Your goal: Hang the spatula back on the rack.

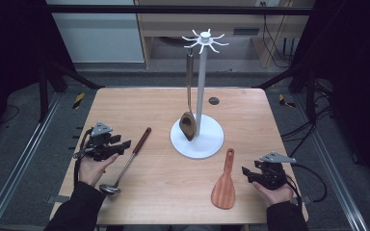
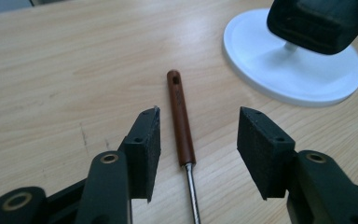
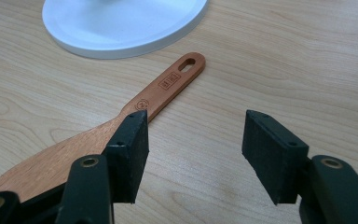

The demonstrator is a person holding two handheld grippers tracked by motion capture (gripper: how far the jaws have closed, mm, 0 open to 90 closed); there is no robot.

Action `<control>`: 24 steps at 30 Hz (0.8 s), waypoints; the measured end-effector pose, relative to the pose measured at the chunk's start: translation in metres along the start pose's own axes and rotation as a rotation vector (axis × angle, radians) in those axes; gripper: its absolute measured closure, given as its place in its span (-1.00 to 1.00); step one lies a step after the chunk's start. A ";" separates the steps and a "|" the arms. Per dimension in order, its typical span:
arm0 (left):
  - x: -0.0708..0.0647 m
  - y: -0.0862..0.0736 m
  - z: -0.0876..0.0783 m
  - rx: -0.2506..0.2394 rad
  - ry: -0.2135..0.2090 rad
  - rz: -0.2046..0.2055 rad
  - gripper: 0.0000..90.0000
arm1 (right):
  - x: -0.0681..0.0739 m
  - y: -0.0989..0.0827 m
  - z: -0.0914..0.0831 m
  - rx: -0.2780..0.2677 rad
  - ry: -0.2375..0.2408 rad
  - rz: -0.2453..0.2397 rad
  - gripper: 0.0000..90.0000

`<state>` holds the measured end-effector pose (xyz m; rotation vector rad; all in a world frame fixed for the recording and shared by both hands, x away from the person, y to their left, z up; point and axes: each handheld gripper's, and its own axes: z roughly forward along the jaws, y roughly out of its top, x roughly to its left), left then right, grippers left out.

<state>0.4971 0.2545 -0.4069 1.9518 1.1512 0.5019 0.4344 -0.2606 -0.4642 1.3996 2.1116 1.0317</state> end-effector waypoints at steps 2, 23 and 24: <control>0.004 -0.004 0.004 0.030 0.008 0.001 0.07 | 0.000 0.000 0.000 -0.001 -0.002 0.004 -0.08; 0.023 -0.029 -0.006 0.028 0.038 -0.046 0.10 | 0.020 0.040 -0.027 -0.211 0.019 0.011 0.82; 0.023 -0.029 -0.006 0.028 0.038 -0.047 0.10 | 0.021 0.043 -0.029 -0.223 0.023 0.013 0.87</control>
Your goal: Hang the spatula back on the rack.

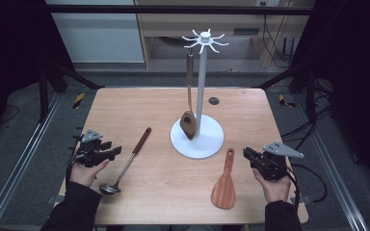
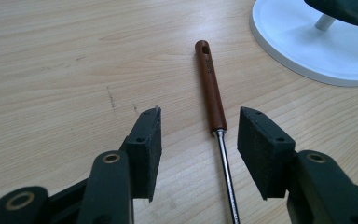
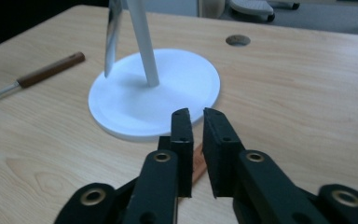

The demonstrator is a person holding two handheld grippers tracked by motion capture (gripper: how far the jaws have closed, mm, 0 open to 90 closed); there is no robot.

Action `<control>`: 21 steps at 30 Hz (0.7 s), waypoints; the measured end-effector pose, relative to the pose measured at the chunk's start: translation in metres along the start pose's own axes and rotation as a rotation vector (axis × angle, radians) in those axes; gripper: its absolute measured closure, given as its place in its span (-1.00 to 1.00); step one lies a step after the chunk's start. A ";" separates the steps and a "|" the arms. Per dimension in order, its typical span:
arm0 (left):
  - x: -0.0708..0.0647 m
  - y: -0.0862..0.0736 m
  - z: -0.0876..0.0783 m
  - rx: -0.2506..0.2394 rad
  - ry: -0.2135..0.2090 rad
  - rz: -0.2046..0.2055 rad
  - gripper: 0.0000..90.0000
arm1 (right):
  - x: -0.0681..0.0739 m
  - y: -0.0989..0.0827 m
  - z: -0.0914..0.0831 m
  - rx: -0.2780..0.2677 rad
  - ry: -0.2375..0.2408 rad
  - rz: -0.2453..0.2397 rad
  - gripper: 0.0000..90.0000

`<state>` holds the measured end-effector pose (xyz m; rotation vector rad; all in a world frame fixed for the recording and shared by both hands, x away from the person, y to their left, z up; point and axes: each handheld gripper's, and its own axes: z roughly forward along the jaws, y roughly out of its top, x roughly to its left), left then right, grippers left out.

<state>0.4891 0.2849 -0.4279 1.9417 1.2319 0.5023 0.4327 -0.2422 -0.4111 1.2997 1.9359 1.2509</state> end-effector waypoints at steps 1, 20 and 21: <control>0.000 0.000 0.000 0.002 0.000 -0.002 0.10 | 0.001 0.002 -0.001 -0.009 0.003 0.002 0.91; 0.006 -0.010 -0.003 0.009 0.006 -0.008 0.10 | 0.027 0.072 -0.010 -0.196 0.008 0.001 1.00; 0.006 -0.010 -0.003 0.008 0.007 -0.008 0.10 | 0.028 0.076 -0.009 -0.198 0.007 -0.001 1.00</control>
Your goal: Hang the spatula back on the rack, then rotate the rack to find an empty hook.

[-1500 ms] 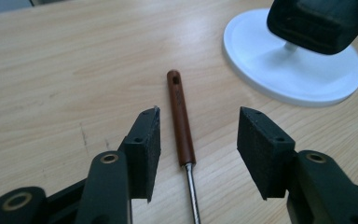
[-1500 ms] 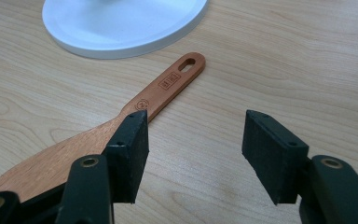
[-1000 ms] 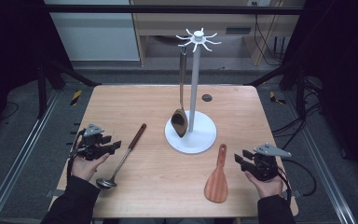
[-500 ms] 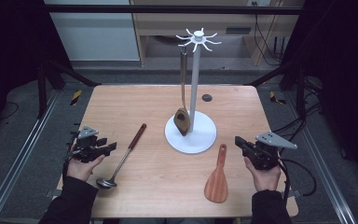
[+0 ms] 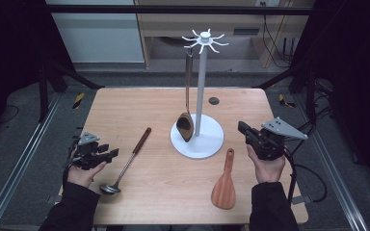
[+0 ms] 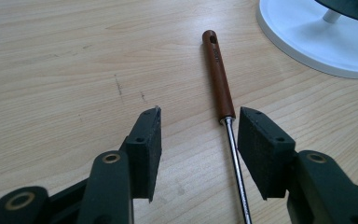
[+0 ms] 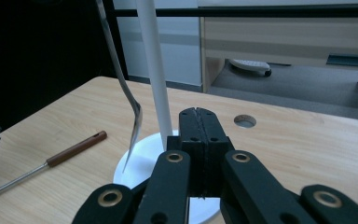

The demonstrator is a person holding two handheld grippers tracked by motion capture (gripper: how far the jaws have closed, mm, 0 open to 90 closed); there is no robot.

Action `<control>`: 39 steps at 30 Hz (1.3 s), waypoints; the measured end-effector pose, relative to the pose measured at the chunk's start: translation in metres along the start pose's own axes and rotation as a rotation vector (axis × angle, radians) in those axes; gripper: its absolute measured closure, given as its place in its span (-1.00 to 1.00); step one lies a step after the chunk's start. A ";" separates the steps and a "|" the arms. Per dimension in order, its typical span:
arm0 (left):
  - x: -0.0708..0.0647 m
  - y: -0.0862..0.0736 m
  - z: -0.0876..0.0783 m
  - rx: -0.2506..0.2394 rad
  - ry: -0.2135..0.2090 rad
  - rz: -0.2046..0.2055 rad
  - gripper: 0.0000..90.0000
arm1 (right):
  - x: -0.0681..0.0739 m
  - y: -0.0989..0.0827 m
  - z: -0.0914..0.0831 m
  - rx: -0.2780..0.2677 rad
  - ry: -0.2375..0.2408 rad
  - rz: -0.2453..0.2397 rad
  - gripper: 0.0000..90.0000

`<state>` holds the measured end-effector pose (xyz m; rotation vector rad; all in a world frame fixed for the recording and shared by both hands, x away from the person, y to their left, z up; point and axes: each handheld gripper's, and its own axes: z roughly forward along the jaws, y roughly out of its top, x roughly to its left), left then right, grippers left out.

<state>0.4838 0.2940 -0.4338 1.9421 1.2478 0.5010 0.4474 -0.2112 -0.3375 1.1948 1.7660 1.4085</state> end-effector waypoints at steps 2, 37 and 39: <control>0.000 -0.001 0.000 0.003 0.000 0.001 0.10 | 0.003 0.006 0.001 -0.009 -0.002 -0.006 1.00; -0.001 -0.007 0.005 0.027 -0.015 -0.007 0.08 | 0.034 0.105 0.032 -0.186 -0.023 -0.056 1.00; -0.001 -0.007 0.006 0.026 -0.017 -0.008 0.08 | 0.035 0.108 0.032 -0.192 -0.023 -0.058 1.00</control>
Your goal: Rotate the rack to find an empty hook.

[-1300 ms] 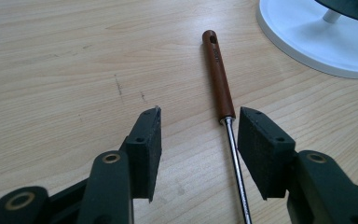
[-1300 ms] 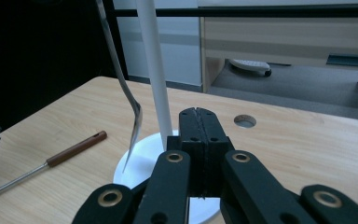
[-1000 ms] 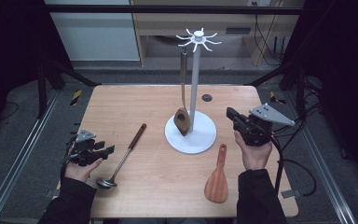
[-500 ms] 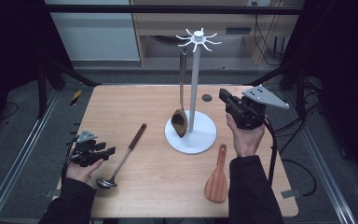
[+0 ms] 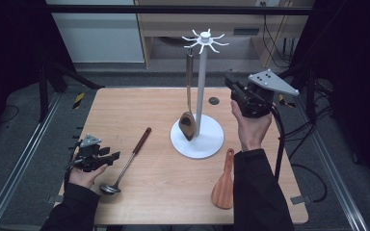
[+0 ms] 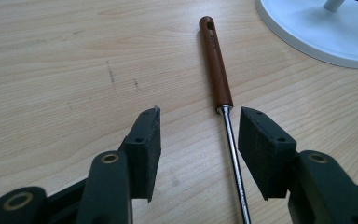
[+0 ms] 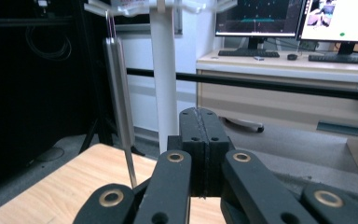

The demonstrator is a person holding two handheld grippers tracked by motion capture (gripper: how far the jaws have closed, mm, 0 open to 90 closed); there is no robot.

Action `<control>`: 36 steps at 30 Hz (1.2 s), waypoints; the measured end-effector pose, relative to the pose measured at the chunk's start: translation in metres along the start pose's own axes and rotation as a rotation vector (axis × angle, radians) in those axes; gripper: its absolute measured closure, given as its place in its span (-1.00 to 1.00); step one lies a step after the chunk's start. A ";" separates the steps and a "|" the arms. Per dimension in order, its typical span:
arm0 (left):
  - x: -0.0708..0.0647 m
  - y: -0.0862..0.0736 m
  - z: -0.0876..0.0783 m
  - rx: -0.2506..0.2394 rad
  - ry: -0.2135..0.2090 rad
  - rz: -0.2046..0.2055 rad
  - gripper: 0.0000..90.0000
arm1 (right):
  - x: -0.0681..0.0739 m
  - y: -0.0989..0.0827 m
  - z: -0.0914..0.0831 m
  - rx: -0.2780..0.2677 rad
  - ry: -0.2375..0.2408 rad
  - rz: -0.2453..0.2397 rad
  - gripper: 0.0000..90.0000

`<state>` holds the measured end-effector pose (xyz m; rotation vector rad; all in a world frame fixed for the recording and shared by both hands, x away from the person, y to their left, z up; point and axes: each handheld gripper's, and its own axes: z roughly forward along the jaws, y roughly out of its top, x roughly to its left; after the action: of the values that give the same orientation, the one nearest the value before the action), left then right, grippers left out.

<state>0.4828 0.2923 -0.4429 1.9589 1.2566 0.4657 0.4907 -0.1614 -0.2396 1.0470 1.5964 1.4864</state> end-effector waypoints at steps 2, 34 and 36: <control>-0.001 0.000 0.000 0.003 0.000 0.003 0.08 | 0.002 0.008 0.003 -0.014 -0.001 -0.004 1.00; -0.004 0.000 0.001 -0.010 -0.003 0.016 0.15 | 0.015 0.047 0.027 -0.064 0.021 -0.054 1.00; -0.004 0.000 0.001 -0.007 -0.006 0.017 0.15 | 0.018 0.047 0.027 -0.061 0.024 -0.061 1.00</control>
<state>0.4818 0.2885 -0.4427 1.9648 1.2343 0.4716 0.5121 -0.1334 -0.1945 0.9417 1.5760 1.5021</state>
